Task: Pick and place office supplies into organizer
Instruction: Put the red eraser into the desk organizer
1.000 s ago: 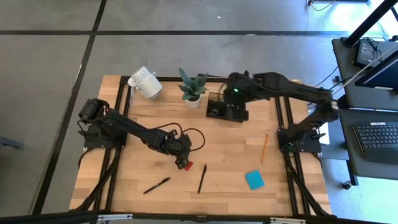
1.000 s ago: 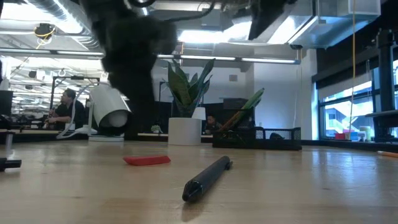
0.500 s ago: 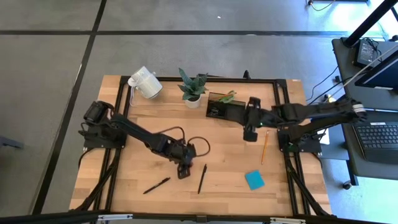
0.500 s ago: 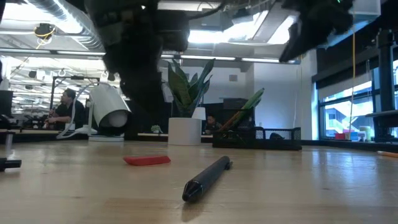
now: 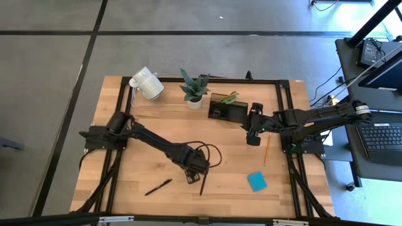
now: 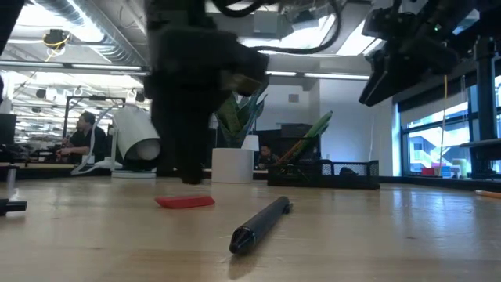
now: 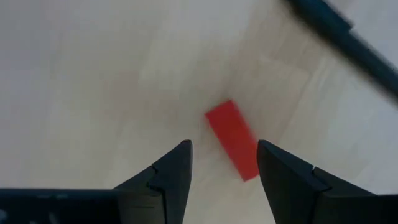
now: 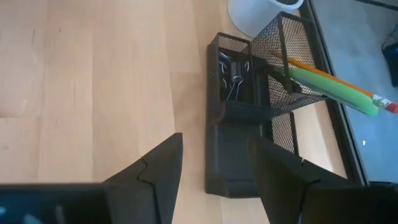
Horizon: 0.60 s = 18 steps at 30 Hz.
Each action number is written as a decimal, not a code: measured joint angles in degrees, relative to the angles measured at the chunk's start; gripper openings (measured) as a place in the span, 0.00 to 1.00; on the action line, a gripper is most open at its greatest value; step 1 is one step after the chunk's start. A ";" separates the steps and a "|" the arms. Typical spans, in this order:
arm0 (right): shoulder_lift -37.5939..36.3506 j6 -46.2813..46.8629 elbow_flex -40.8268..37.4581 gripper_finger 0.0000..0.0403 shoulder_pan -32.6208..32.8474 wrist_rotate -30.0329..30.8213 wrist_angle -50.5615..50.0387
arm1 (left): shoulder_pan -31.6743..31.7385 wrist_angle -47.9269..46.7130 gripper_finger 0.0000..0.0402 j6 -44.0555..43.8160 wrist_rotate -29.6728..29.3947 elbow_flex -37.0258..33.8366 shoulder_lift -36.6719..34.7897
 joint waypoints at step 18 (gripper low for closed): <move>0.00 -4.22 0.00 0.45 0.00 -0.02 0.22 | 1.31 1.47 0.43 -8.21 0.77 1.75 2.99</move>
